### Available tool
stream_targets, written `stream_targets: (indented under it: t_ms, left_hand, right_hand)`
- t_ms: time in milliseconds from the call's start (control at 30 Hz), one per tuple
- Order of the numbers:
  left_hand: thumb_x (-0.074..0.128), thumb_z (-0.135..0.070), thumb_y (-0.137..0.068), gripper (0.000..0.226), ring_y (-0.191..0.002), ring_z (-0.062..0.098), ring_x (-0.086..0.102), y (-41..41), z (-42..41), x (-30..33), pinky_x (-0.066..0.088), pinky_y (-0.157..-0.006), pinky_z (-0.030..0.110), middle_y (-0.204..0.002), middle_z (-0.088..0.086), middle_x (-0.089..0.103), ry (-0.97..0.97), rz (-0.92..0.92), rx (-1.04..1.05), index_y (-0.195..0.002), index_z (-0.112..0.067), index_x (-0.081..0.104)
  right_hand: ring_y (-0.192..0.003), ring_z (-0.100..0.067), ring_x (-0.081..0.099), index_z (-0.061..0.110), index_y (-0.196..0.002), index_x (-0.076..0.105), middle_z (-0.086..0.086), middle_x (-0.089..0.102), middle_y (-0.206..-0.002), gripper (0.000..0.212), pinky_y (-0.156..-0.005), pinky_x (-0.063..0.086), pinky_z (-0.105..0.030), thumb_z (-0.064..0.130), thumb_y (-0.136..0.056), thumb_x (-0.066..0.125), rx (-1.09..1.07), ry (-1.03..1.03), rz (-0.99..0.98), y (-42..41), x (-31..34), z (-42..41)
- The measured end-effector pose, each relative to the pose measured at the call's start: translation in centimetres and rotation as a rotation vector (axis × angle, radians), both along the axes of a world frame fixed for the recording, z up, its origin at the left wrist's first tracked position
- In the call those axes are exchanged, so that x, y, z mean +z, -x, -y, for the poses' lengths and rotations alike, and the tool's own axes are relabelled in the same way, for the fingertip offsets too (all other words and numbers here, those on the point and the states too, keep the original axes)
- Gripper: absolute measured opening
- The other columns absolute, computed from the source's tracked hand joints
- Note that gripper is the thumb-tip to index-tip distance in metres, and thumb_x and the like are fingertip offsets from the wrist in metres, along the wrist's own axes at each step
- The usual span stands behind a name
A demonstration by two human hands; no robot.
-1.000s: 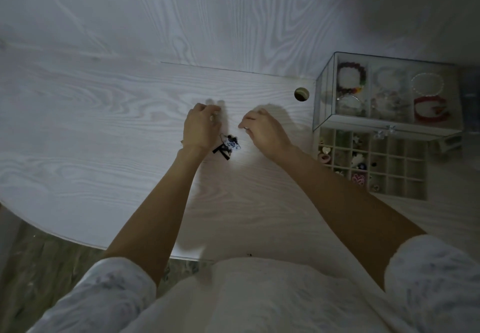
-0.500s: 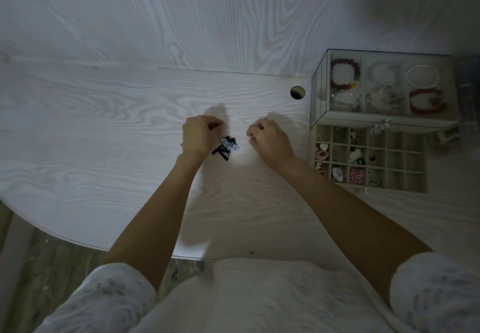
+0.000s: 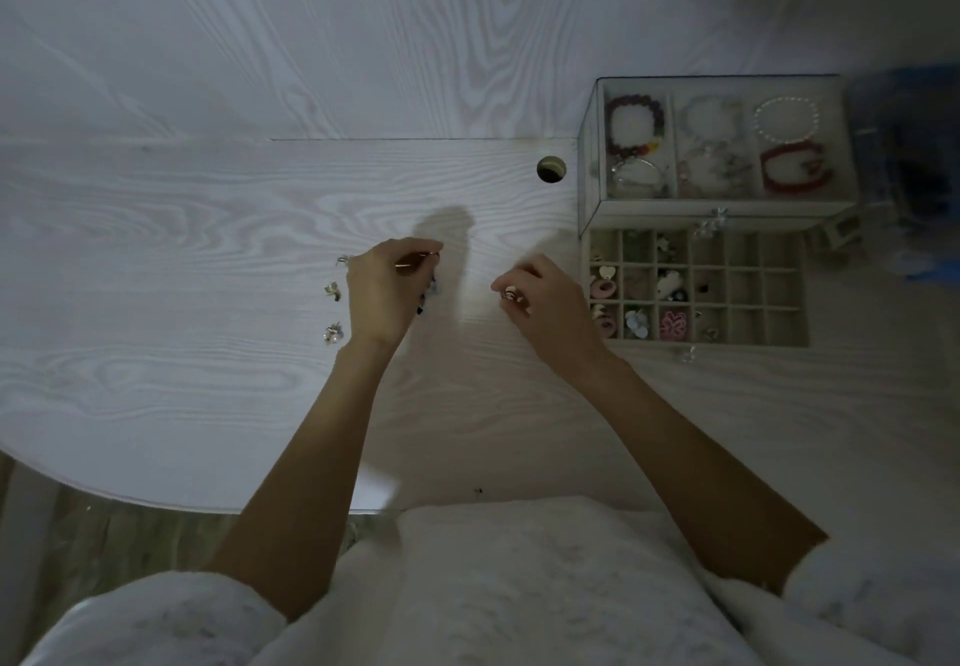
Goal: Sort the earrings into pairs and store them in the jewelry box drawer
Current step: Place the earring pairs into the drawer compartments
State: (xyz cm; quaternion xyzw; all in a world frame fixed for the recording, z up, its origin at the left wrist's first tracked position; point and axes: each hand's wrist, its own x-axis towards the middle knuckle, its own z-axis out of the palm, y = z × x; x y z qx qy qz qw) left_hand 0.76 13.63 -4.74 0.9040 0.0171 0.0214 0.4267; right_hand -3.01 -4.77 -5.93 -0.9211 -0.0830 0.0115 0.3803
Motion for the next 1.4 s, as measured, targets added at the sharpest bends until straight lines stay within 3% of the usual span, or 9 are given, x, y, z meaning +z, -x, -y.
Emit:
stream_targets:
  t_ms: [100, 200, 367, 533, 667, 833, 1033, 1167, 1400]
  left_hand:
    - [0.067, -0.007, -0.083, 0.013, -0.079, 0.002, 0.064, 2.8, 3.9, 0.8, 0.049, -0.075, 0.008, -0.091, -0.007, 0.068, 0.085, -0.010, -0.105, -0.094, -0.012, 0.072]
    - [0.067, -0.007, -0.082, 0.014, -0.078, 0.001, 0.063, 5.1, 7.7, 0.5, 0.050, -0.074, 0.008, -0.089, -0.005, 0.071, 0.093, -0.010, -0.236, -0.095, -0.013, 0.073]
    - [0.068, -0.010, -0.081, 0.015, -0.071, 0.001, 0.064, 5.8, 13.2, 0.2, 0.053, -0.071, 0.015, -0.086, -0.002, 0.073, 0.095, 0.027, -0.322, -0.093, -0.015, 0.073]
    - [0.069, -0.011, -0.078, 0.009, -0.063, 0.007, 0.065, 3.2, 19.0, 1.2, 0.051, -0.061, 0.018, -0.076, 0.001, 0.074, 0.023, 0.153, -0.396, -0.085, -0.014, 0.074]
    - [0.070, -0.006, -0.073, 0.008, -0.060, 0.021, 0.067, 1.3, 22.6, 0.5, 0.055, -0.059, 0.027, -0.071, 0.007, 0.072, -0.097, 0.263, -0.520, -0.080, -0.009, 0.073]
    - [0.067, -0.004, -0.074, 0.014, -0.074, 0.030, 0.068, 0.0, 25.4, -1.8, 0.058, -0.062, 0.039, -0.087, 0.013, 0.073, -0.263, 0.323, -0.684, -0.086, -0.007, 0.072]
    - [0.082, -0.005, -0.059, 0.027, -0.074, 0.020, 0.070, 0.1, 26.2, -3.4, 0.053, -0.054, 0.024, -0.086, 0.002, 0.074, -0.344, 0.471, -0.683, -0.082, -0.017, 0.074]
    - [0.066, -0.010, -0.068, 0.025, -0.070, 0.017, 0.070, 0.0, 26.3, -3.9, 0.052, -0.049, 0.024, -0.087, -0.002, 0.075, -0.391, 0.493, -0.629, -0.089, -0.022, 0.075]
    - [0.067, -0.009, -0.079, 0.026, -0.080, 0.025, 0.069, 0.6, 25.5, -3.2, 0.057, -0.049, 0.034, -0.089, 0.007, 0.073, -0.483, 0.395, -0.718, -0.105, -0.014, 0.069]
  right_hand:
    - [-0.074, -0.006, 0.051, 0.010, -0.095, 0.067, -0.001, 0.052, -0.097, 0.013, -0.071, 0.041, -0.002, 0.004, -0.084, 0.063, -0.156, -0.077, -0.024, 2.6, 1.1, 4.8]
    - [-0.075, -0.014, 0.057, 0.013, -0.096, 0.067, -0.006, 0.059, -0.093, 0.013, -0.070, 0.038, -0.003, 0.010, -0.084, 0.064, -0.377, -0.032, -0.038, 3.5, 1.2, 11.0]
    - [-0.090, -0.032, 0.060, 0.002, -0.107, 0.062, -0.020, 0.066, -0.098, 0.026, -0.076, 0.045, -0.031, 0.008, -0.081, 0.066, -0.629, 0.113, -0.061, 3.5, 0.5, 17.9]
    - [-0.084, -0.038, 0.060, -0.003, -0.096, 0.063, -0.025, 0.064, -0.092, 0.017, -0.069, 0.044, -0.036, 0.004, -0.080, 0.063, -0.567, 0.275, -0.060, 3.0, -0.6, 20.0]
    - [-0.087, -0.040, 0.058, -0.003, -0.095, 0.066, -0.026, 0.060, -0.101, 0.017, -0.072, 0.046, -0.039, -0.001, -0.079, 0.060, -0.481, 0.337, -0.052, 2.8, -0.6, 19.9]
    - [-0.087, -0.040, 0.058, -0.002, -0.097, 0.067, -0.026, 0.059, -0.103, 0.019, -0.074, 0.049, -0.041, -0.001, -0.080, 0.058, -0.489, 0.283, -0.027, 3.1, -0.7, 20.1]
    - [-0.091, -0.036, 0.053, 0.002, -0.089, 0.069, -0.019, 0.063, -0.093, 0.015, -0.069, 0.048, -0.036, -0.003, -0.075, 0.064, -0.518, 0.371, 0.040, 4.8, -1.1, 20.7]
    - [-0.091, -0.035, 0.052, 0.003, -0.092, 0.068, -0.018, 0.064, -0.092, 0.018, -0.073, 0.046, -0.036, 0.002, -0.074, 0.066, -0.516, 0.393, 0.043, 5.5, -1.5, 21.2]
    - [-0.099, -0.034, 0.049, 0.002, -0.098, 0.067, -0.017, 0.063, -0.103, 0.022, -0.079, 0.045, -0.036, 0.005, -0.077, 0.063, -0.507, 0.399, -0.008, 6.1, -1.5, 20.8]
